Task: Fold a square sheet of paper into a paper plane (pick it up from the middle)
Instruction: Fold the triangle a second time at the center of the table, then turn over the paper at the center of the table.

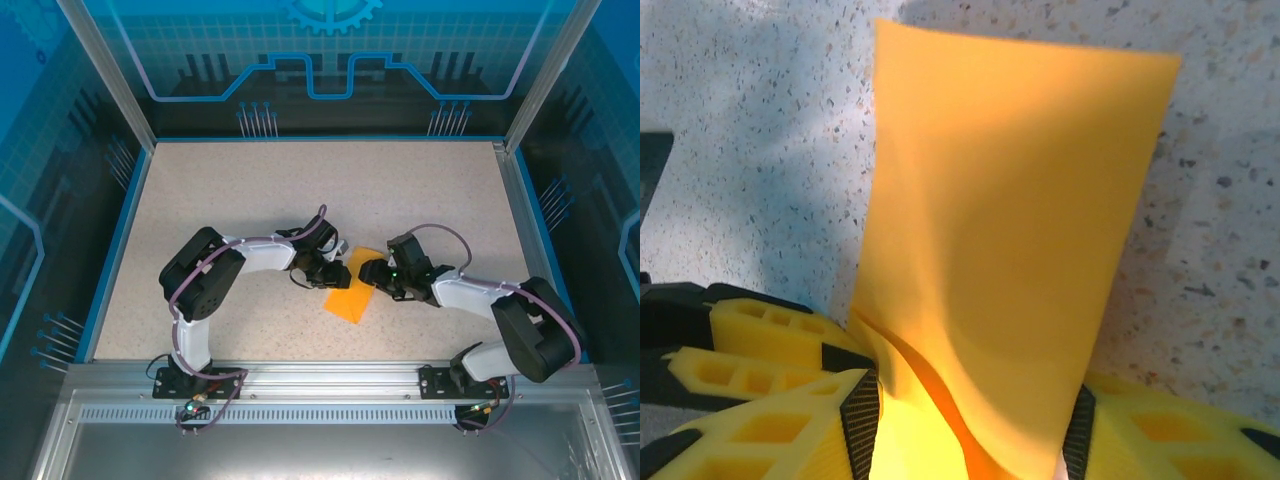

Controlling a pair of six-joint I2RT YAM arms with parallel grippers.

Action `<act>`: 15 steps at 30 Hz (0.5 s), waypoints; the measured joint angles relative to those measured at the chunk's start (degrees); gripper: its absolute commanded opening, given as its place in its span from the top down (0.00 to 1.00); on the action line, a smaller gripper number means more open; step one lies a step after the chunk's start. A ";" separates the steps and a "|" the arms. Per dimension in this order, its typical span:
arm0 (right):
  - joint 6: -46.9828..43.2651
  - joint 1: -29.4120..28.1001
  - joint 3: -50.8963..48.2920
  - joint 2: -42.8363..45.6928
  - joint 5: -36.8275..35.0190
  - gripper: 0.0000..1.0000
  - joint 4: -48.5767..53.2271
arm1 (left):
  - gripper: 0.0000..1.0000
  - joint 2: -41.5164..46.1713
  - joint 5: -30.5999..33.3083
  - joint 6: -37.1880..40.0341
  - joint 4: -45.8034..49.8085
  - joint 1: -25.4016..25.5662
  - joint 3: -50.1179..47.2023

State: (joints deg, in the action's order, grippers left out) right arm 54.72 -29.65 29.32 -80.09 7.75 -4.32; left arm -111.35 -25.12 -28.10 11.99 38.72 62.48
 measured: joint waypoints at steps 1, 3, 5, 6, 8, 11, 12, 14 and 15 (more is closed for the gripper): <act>0.17 -0.22 -0.44 0.26 0.15 0.48 -0.46 | 0.73 -0.07 -0.17 -0.02 -0.26 0.02 0.00; 0.39 -0.68 -1.20 0.74 0.24 0.49 -1.05 | 0.73 -0.09 -0.26 -0.02 -0.44 0.02 -0.02; 0.63 -1.01 -1.88 0.87 0.39 0.50 -1.73 | 0.73 -0.13 -0.35 -0.02 -0.52 0.00 -0.02; 0.83 -1.16 -2.32 0.87 0.39 0.50 -2.25 | 0.73 -0.15 -0.42 -0.02 -0.57 0.00 -0.02; 1.14 -1.64 -3.15 0.87 0.42 0.51 -3.15 | 0.73 -0.15 -0.42 -0.02 -0.70 0.02 -0.02; 1.92 -2.73 -4.35 1.36 0.35 0.54 -3.91 | 0.73 -0.20 -0.55 -0.04 -0.74 0.02 -0.02; 2.21 -3.08 -4.74 1.77 0.31 0.56 -4.13 | 0.73 -0.20 -0.59 -0.04 -0.81 0.00 -0.04; 2.64 -3.72 -5.51 2.75 0.28 0.58 -4.55 | 0.73 -0.20 -0.63 -0.07 -1.11 0.00 -0.22; 2.95 -3.91 -5.95 3.23 0.31 0.59 -4.90 | 0.73 -0.20 -0.68 -0.09 -1.31 -0.04 -0.37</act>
State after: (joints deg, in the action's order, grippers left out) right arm 57.67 -33.56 23.38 -76.86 8.05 -9.21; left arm -111.55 -25.80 -28.18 10.68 38.68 62.11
